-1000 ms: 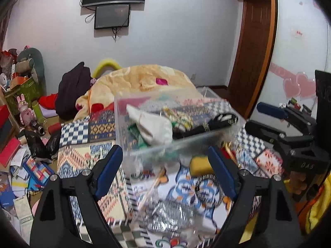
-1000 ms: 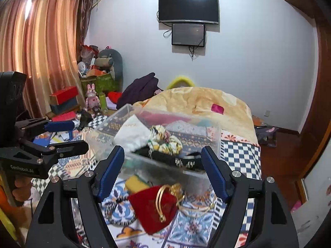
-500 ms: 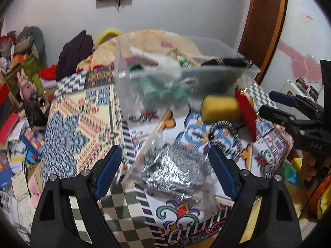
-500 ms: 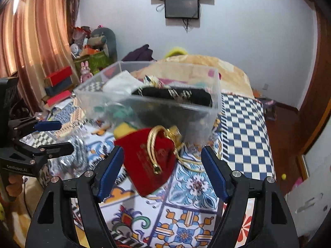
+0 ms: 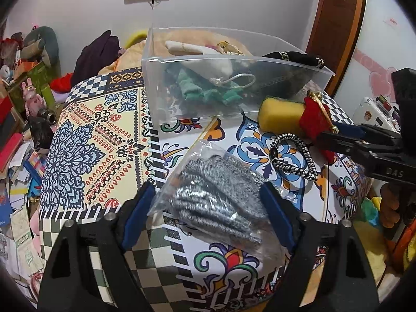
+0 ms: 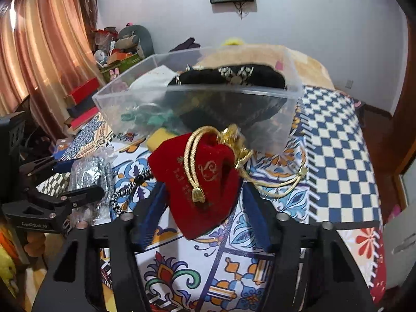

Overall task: Organize soft objects
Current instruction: 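Grasp the grey bagged item with the left gripper while the right grasps the red velvet pouch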

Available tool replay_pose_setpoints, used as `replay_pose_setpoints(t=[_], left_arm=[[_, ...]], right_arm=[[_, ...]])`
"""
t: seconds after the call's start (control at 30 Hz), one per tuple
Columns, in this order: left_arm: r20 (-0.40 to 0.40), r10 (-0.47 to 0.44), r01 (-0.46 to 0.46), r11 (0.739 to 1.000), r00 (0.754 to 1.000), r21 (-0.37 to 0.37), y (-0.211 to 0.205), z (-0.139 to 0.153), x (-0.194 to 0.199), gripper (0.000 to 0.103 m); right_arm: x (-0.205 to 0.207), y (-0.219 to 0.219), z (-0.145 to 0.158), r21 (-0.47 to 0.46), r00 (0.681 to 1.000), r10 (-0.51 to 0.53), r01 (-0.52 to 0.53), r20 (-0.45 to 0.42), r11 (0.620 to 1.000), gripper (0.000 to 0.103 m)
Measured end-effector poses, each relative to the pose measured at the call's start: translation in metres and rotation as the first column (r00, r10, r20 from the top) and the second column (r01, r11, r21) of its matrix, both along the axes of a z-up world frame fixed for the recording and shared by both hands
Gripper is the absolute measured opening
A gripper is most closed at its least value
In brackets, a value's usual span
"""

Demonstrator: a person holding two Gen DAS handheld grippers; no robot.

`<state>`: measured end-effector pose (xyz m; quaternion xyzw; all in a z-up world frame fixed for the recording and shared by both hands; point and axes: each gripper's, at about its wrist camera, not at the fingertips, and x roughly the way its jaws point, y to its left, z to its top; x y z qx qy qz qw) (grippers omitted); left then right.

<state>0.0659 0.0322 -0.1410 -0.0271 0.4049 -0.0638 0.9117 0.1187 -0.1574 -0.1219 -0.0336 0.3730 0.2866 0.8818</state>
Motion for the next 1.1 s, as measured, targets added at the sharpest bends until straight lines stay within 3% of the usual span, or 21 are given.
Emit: replay_pose_setpoints(t=[0.17,0.37,0.5,0.77,0.9,1.1], left_arm=[[0.021,-0.007,0.007,1.0,1.0,0.015,-0.008,0.007,-0.008,0.055],[0.042,-0.003,0.002,1.0,0.999,0.019,-0.01,0.014,-0.015,0.04],[0.057,-0.003,0.002,1.0,0.998,0.028,-0.014,0.02,-0.019,0.036],[0.105,-0.026,0.026,1.0,0.994,-0.002,-0.017,0.042,-0.018,0.034],[0.136,-0.055,0.06,0.997,0.989,-0.038,-0.024,0.055,-0.006,0.034],[0.175,-0.101,0.115,0.99,0.979,-0.075,-0.044,0.073,0.018,0.034]], right_arm=[[-0.003,-0.005,0.0,-0.002,1.0,-0.015,0.015,0.003,1.0,0.035],[-0.012,-0.016,0.004,-0.015,0.999,-0.042,0.043,0.033,0.999,0.027],[-0.019,-0.024,0.013,-0.004,0.998,-0.041,0.041,0.056,0.999,0.027],[-0.017,-0.012,0.005,-0.036,1.0,-0.008,0.008,0.005,0.999,0.03],[-0.018,-0.011,0.0,-0.052,1.0,-0.004,0.003,-0.01,0.999,0.037],[-0.021,-0.016,-0.002,-0.04,1.0,-0.004,0.003,-0.008,0.999,0.037]])
